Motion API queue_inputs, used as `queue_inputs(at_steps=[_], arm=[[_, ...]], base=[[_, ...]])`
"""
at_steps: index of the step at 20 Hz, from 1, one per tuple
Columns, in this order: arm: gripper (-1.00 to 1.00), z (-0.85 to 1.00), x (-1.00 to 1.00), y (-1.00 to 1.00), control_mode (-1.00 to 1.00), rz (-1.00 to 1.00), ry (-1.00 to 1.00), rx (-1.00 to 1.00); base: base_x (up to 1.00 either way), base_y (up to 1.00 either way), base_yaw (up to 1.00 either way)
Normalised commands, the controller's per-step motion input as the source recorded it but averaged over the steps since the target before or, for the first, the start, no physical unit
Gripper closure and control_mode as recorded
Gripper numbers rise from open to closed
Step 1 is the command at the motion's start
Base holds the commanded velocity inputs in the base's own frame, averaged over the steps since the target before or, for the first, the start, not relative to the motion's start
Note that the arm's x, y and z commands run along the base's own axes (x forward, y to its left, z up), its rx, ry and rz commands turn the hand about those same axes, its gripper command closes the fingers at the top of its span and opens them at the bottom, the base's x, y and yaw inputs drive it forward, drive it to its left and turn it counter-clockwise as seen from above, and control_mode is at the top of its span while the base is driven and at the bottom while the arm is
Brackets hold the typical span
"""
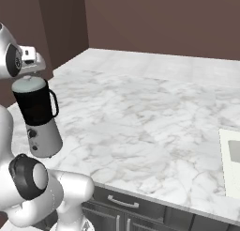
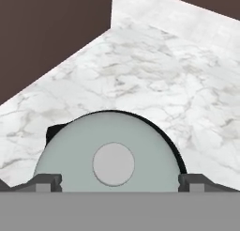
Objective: Grab the onion and lemon wedge from the fridge, place them in the blender, close the lid, and turn on the blender to create a marinade.
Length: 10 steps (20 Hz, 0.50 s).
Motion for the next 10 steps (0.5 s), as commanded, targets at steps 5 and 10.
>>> queue_inputs(at_steps=[5, 10], arm=[[-1.0, 0.0, -0.72, 0.06, -1.0, 0.0, -0.05, -0.05], [-1.0, -0.03, -0.79, 0.07, -1.0, 0.0, -0.12, -0.05]], base=[[0.0, 0.0, 0.0], [0.0, 0.0, 0.0]])
